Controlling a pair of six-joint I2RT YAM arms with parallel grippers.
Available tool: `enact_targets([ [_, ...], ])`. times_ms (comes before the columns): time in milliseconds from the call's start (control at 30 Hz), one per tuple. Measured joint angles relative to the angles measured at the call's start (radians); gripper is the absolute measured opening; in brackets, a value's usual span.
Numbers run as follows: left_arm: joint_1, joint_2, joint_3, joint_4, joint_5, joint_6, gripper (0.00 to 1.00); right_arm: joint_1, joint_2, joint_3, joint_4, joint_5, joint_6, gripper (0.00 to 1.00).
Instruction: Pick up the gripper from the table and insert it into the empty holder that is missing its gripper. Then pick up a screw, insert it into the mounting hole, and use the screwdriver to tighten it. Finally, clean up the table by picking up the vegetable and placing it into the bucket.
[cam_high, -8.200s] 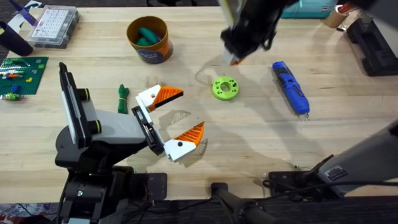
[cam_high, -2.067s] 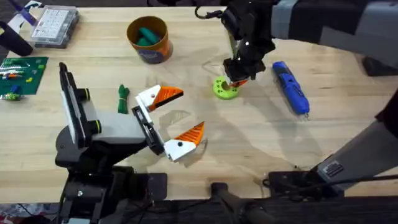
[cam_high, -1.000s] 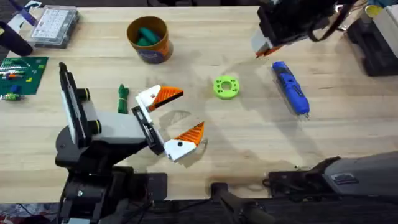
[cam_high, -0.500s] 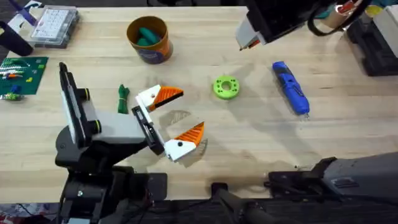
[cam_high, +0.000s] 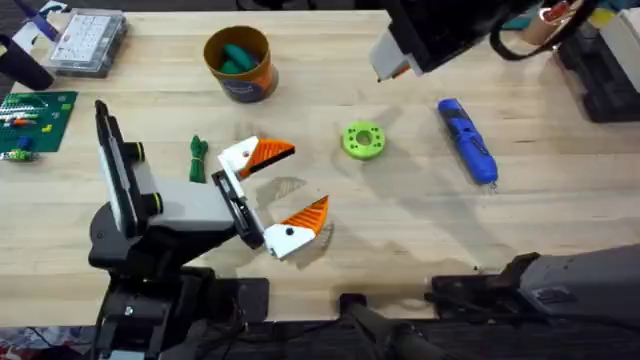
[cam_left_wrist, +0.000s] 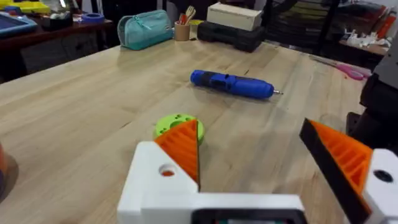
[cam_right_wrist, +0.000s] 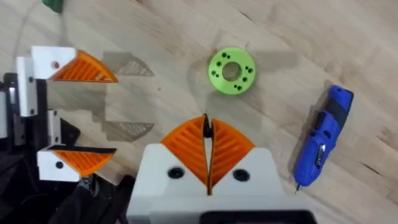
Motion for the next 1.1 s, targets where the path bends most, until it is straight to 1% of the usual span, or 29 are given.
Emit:
enact_targets([
  [133, 0.000, 0.000, 0.000, 0.000, 0.000, 0.000, 0.991, 0.010, 0.019, 0.080, -0.025, 0.000, -0.010, 0.006],
  [300, 0.000, 0.000, 0.000, 0.000, 0.000, 0.000, 0.991, 0.014, 0.074, 0.198, -0.080, 0.000, -0.048, 0.006],
  [467, 0.000, 0.000, 0.000, 0.000, 0.000, 0.000, 0.991, 0.035, 0.137, 0.268, -0.090, 0.001, -0.101, 0.006],
  [600, 0.000, 0.000, 0.000, 0.000, 0.000, 0.000, 0.991, 0.071, 0.180, 0.289, -0.085, 0.003, -0.137, 0.006],
  [867, 0.000, 0.000, 0.000, 0.000, 0.000, 0.000, 0.991, 0.191, 0.206, 0.291, -0.030, 0.003, -0.226, 0.006],
  [1100, 0.000, 0.000, 0.000, 0.000, 0.000, 0.000, 0.991, 0.227, 0.219, 0.296, -0.015, 0.003, -0.267, 0.006],
])
